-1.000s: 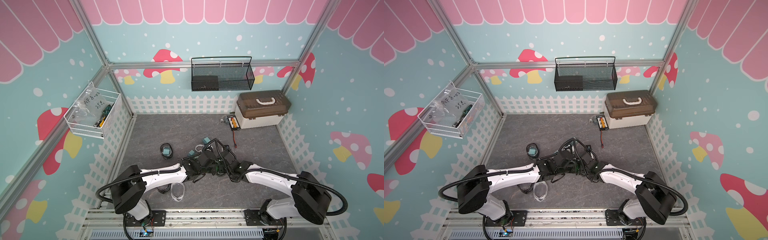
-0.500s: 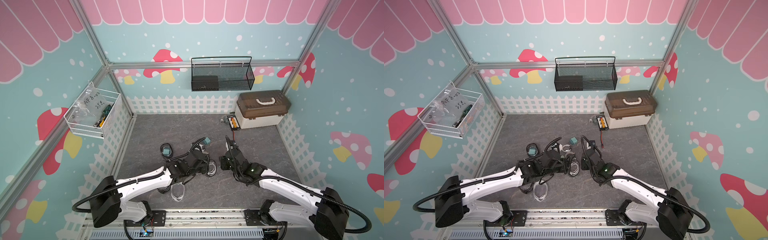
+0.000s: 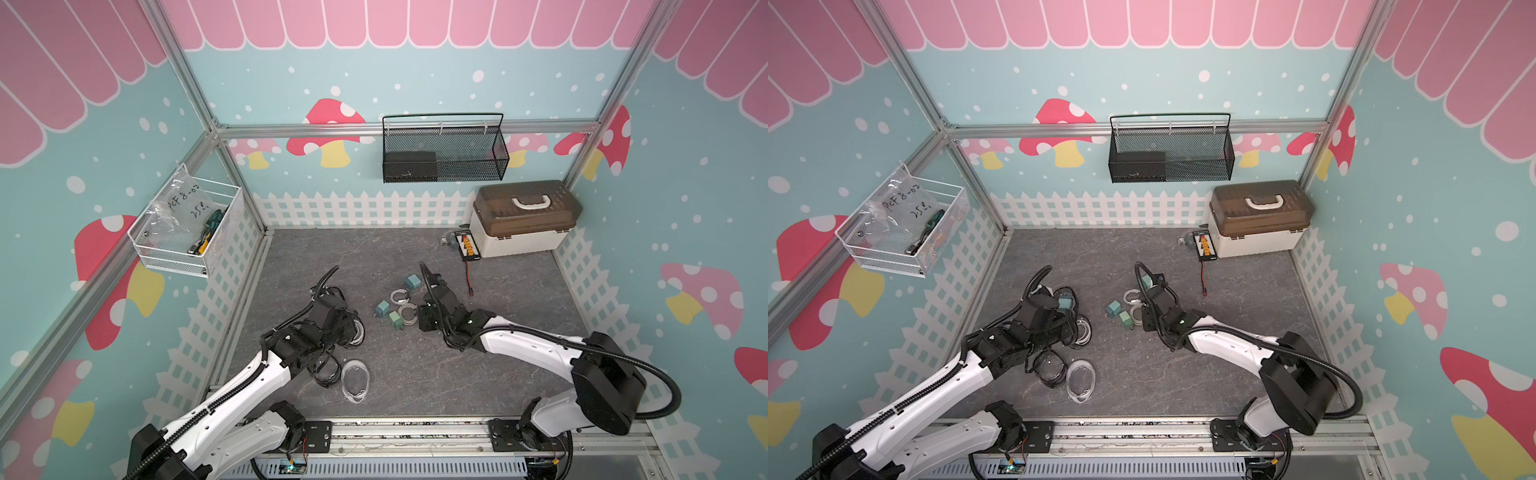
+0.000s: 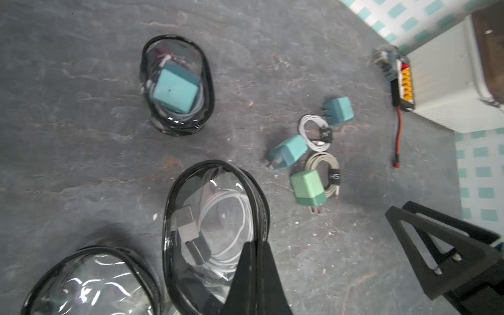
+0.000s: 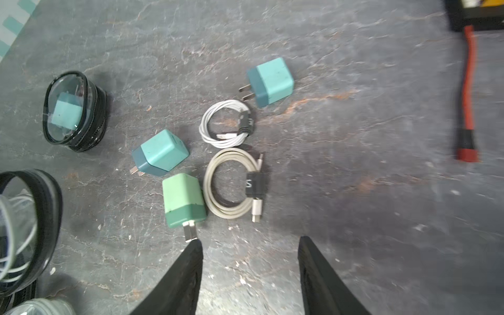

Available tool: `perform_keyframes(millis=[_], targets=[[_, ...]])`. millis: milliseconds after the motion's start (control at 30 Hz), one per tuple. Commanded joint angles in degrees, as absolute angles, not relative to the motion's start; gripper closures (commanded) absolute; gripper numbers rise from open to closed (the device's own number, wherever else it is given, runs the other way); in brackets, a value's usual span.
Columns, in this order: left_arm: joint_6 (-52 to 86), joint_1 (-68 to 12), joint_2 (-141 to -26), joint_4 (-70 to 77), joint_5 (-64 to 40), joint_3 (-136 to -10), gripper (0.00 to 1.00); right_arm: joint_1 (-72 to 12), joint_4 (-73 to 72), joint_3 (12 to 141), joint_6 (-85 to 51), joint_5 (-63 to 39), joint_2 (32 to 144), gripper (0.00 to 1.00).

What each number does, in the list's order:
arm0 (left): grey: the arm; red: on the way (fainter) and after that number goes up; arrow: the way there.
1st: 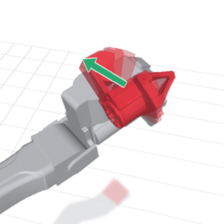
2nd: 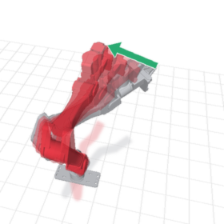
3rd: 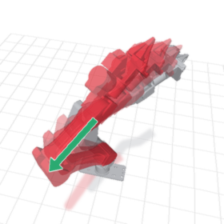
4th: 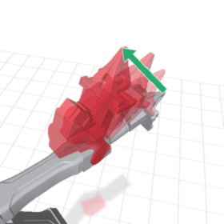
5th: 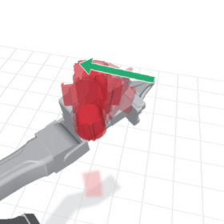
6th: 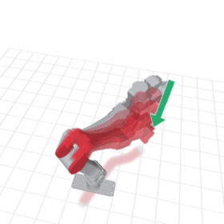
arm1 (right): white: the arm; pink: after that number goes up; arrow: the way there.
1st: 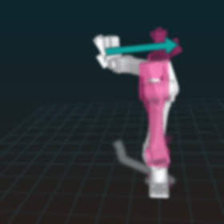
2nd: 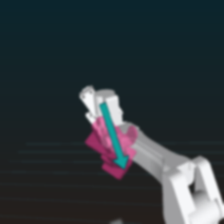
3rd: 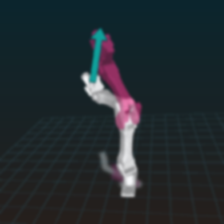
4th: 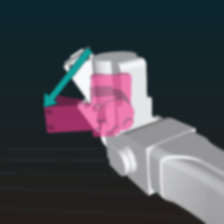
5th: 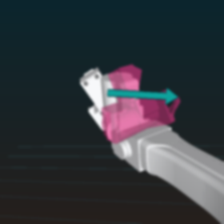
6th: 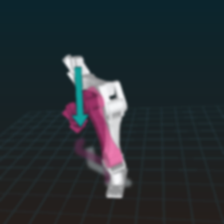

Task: Pack away charging kits
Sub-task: Place the charging cable in the storage bag, then pick up the plug from the center of the board.

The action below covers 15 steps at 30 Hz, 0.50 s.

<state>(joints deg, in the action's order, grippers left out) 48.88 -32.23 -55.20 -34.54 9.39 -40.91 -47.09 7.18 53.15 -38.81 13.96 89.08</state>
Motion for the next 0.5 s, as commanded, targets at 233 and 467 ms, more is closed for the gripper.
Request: perform_keyframes(millis=[233, 467], targets=[[45.35, -29.56, -54.06, -33.66, 4.40, -39.90, 1.00, -52.15, 7.79, 64.83, -36.65, 12.51, 103.20, 0.44], [45.49, -28.74, -53.48, -33.61, 3.75, -39.29, 1.00, -53.75, 11.50, 68.03, -38.04, 14.47, 107.90, 0.48]])
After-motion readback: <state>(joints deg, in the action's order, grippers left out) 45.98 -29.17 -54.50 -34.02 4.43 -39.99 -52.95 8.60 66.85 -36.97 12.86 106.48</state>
